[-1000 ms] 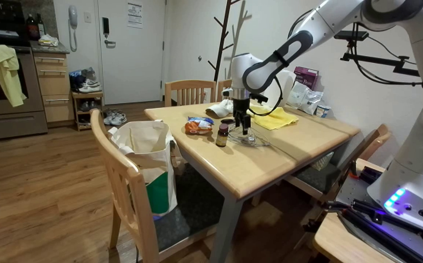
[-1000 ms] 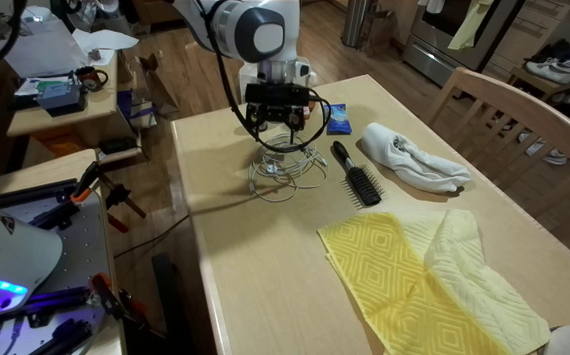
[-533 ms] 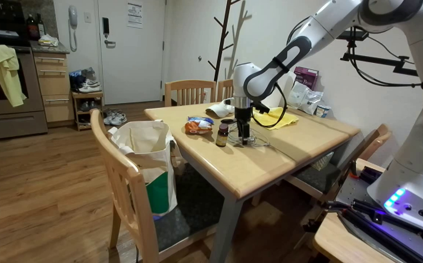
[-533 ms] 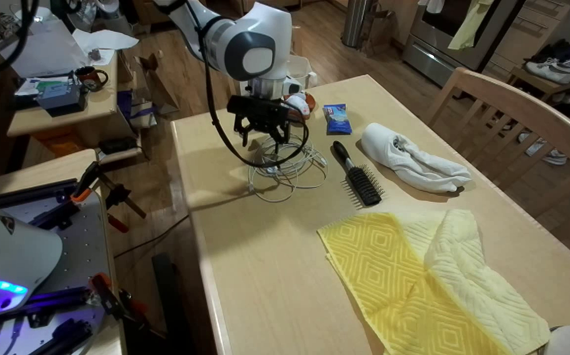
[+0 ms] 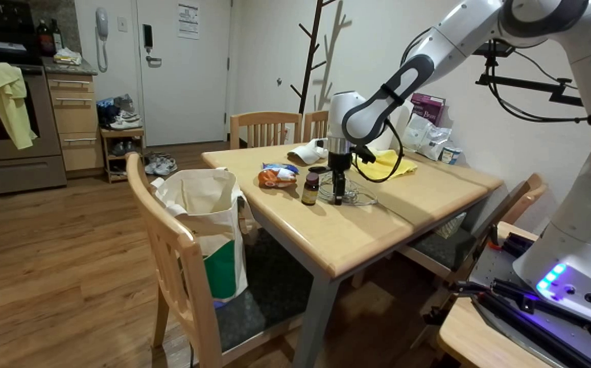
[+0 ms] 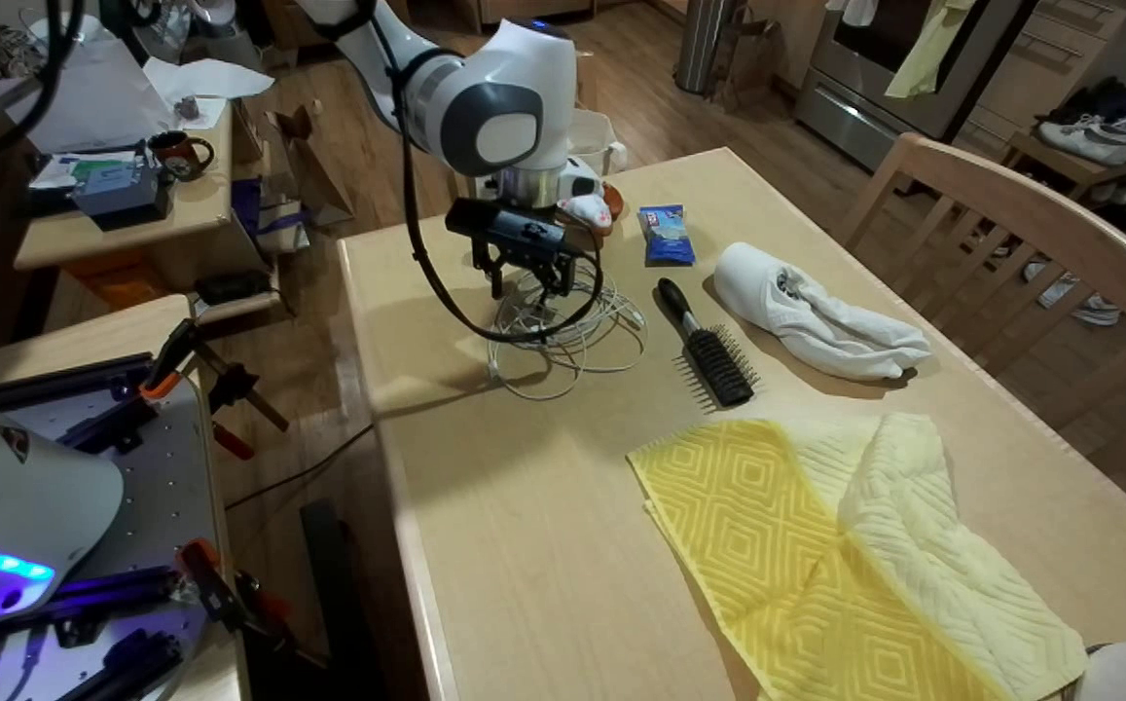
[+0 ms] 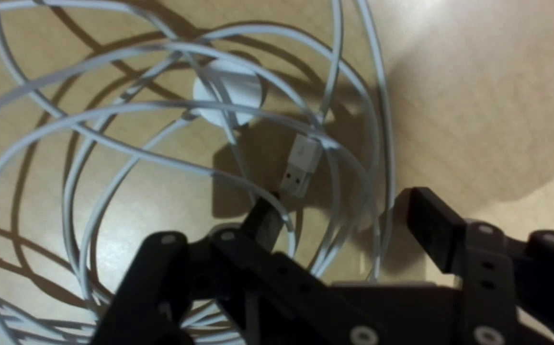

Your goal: Put the charger into the bag on the chair.

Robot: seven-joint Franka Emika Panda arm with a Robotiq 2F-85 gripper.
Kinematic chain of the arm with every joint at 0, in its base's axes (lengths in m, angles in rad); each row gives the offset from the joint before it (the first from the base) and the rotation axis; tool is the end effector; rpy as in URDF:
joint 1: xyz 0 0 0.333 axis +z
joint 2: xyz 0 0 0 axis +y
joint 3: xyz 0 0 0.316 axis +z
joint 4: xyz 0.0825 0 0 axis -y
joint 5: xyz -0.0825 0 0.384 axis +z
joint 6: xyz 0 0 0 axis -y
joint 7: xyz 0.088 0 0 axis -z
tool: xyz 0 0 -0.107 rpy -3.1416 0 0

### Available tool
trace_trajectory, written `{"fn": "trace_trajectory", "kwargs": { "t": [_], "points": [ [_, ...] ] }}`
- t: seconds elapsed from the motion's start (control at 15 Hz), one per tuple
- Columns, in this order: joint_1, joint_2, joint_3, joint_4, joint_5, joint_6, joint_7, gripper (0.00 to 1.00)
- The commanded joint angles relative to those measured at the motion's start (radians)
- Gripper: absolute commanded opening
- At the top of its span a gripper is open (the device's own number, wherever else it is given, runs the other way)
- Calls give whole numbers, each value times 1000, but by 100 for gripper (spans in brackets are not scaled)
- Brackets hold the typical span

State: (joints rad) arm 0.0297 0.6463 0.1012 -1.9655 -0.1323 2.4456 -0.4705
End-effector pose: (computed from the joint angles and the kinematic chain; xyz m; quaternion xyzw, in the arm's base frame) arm 0.5860 0.0775 0.1277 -0.9373 -0.3392 0.0800 0.0066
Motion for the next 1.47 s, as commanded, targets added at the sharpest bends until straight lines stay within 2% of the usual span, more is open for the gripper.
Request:
{"fn": "trace_trajectory", "kwargs": {
  "t": [0.0, 0.33, 0.47, 0.6, 0.73, 0.87, 1.07, 1.13, 1.4],
  "points": [
    [-14, 7, 1, 5, -26, 73, 12, 44],
    [-32, 6, 13, 1, -14, 147, -1, 9],
    [-39, 7, 17, 0, -11, 167, -2, 5],
    [-44, 10, 19, 2, -9, 175, -5, 3],
    [-61, 9, 33, 4, 4, 193, -17, 7],
    [-126, -7, 96, -2, 54, 254, -80, 7],
    [-206, -49, 193, 14, 58, 315, -185, 7],
    [-225, -61, 217, 23, 50, 319, -228, 7],
    [-242, -146, 243, 86, 47, 246, -377, 7]
  ]
}}
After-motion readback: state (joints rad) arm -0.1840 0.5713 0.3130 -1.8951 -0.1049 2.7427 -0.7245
